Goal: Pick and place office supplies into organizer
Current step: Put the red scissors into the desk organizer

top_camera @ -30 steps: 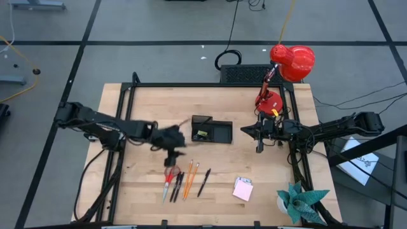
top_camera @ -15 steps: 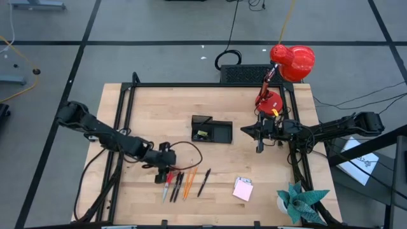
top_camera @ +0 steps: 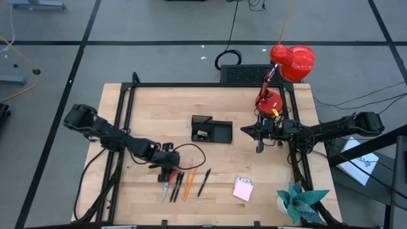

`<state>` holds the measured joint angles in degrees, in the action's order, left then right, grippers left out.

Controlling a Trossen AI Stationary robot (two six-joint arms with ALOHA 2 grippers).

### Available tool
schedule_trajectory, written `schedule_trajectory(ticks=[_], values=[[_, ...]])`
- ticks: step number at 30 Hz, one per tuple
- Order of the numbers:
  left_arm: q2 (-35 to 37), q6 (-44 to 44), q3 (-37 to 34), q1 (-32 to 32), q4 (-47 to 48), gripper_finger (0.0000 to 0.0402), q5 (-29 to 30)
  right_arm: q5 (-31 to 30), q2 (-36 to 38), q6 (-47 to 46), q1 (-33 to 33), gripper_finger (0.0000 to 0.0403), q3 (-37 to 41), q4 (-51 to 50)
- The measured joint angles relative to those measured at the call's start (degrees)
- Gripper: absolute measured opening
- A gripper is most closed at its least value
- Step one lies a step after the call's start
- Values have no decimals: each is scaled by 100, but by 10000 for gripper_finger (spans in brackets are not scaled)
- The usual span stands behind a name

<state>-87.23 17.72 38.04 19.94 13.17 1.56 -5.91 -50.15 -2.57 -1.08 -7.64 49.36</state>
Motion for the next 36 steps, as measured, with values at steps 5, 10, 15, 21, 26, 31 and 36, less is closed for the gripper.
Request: schedule_trajectory(ticks=[5,10,15,21,26,31,36], values=[[-157,-2,0,-114,-22,175,-11,0,0,1,0,1,0,-13],[-224,-99,7,-122,-68,168,4,1,0,2,0,1,0,-25],[-233,-109,7,-103,-99,115,44,0,0,9,0,1,0,-22],[-223,-426,7,-100,-133,24,54,0,0,17,0,0,0,-20],[-235,-855,68,24,-120,29,201,0,0,20,0,0,0,-20],[-253,-1359,346,209,-63,48,734,0,0,20,1,0,0,-25],[-253,-1812,953,269,482,21,1404,0,0,20,2,0,0,-28]])
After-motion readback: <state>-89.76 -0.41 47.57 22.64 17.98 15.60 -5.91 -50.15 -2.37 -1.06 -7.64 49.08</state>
